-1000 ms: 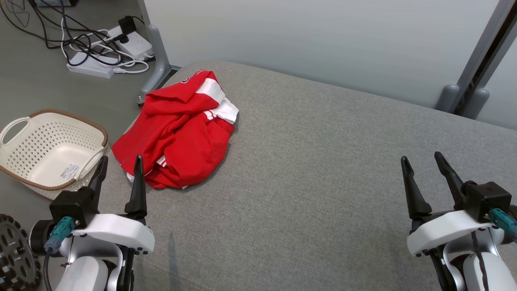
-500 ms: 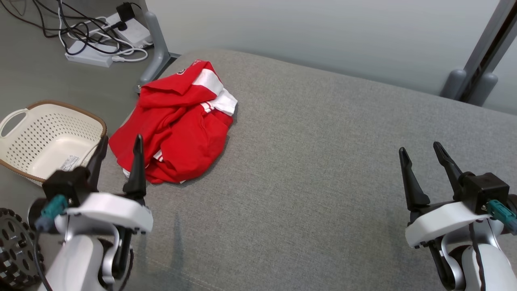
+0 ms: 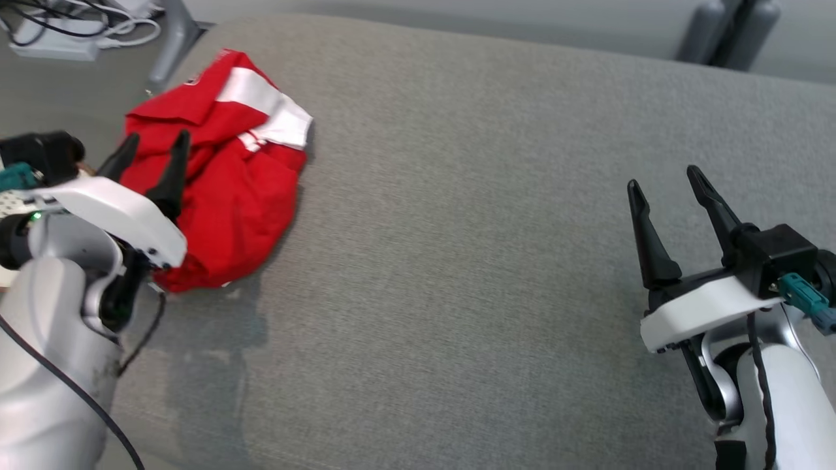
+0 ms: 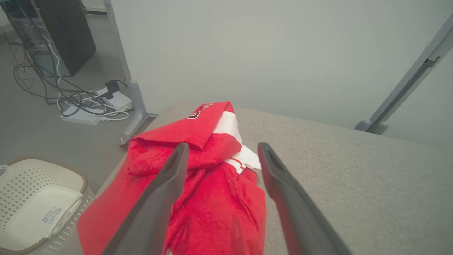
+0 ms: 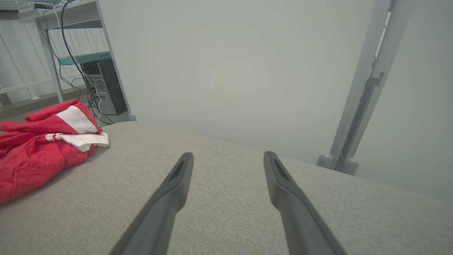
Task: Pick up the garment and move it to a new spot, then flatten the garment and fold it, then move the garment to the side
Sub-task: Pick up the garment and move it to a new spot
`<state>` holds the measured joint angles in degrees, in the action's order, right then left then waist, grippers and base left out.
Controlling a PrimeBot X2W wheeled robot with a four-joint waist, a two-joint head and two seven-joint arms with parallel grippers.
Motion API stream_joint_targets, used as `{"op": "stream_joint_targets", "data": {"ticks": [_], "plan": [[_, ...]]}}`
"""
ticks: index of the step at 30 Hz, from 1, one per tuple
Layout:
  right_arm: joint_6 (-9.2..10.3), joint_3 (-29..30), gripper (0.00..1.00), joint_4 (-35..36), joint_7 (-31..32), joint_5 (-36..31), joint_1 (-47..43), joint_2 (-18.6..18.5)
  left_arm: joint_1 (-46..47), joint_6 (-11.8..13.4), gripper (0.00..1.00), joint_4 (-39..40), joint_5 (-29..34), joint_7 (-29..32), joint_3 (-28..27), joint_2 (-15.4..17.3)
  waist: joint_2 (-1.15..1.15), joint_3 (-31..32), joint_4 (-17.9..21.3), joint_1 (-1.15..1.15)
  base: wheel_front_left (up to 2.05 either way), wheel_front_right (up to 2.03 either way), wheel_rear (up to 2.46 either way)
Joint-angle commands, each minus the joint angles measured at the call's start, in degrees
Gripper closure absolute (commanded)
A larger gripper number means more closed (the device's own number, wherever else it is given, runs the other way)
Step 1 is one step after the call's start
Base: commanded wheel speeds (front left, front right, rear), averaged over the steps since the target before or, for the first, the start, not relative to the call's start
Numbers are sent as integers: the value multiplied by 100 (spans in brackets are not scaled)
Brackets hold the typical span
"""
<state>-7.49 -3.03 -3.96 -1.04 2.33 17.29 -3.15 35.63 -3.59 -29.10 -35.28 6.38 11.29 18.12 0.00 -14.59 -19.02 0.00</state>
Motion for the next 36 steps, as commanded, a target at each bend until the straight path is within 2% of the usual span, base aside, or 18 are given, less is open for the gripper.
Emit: {"op": "stream_joint_targets", "data": {"ticks": [1,8,18,19,21,23,27,31,32,34,36], "plan": [[-1,-43,0,23,-3,-50,102,-26,217,-69,0,-172,-63,63,-33,81,0,-377,360,0,0,0,0],[-1,-162,0,96,4,-114,384,-34,1064,-289,0,-1315,-319,489,-50,380,0,-967,776,0,0,0,0],[-1,-253,0,177,-32,-150,593,-21,1802,-323,0,-2528,-386,591,-106,808,0,-1453,1064,0,0,0,0],[-1,-247,0,177,-36,-154,599,-19,1835,-327,11,-2602,-378,570,-91,817,0,-1465,1068,0,0,0,0],[-1,-224,0,173,-47,-160,595,-17,1911,-335,100,-2697,-329,450,-55,850,0,-1469,1059,0,0,0,0],[-1,-201,0,161,-52,-162,589,-13,1945,-340,100,-2808,-276,356,1,896,0,-1460,1038,0,0,0,0],[-1,-158,0,116,-60,-142,566,-12,2081,-333,100,-2861,-171,-208,7,944,0,-1369,978,0,0,0,0],[-1,-139,0,58,-82,-120,484,-9,2128,-233,100,-2847,-82,-869,-36,1010,0,-1172,922,0,0,0,0],[-1,-139,0,58,-82,-120,484,-9,2128,-233,100,-2847,-82,-869,-36,1010,0,-1172,922,0,0,0,0],[-1,-98,0,21,-124,-86,397,-8,2109,-156,100,-2767,-21,-1328,-50,1019,0,-955,899,0,0,0,0],[-1,-84,0,18,-136,-89,370,-7,2070,-141,100,-2725,-9,-1454,-58,1012,0,-877,900,0,0,0,0]]}}
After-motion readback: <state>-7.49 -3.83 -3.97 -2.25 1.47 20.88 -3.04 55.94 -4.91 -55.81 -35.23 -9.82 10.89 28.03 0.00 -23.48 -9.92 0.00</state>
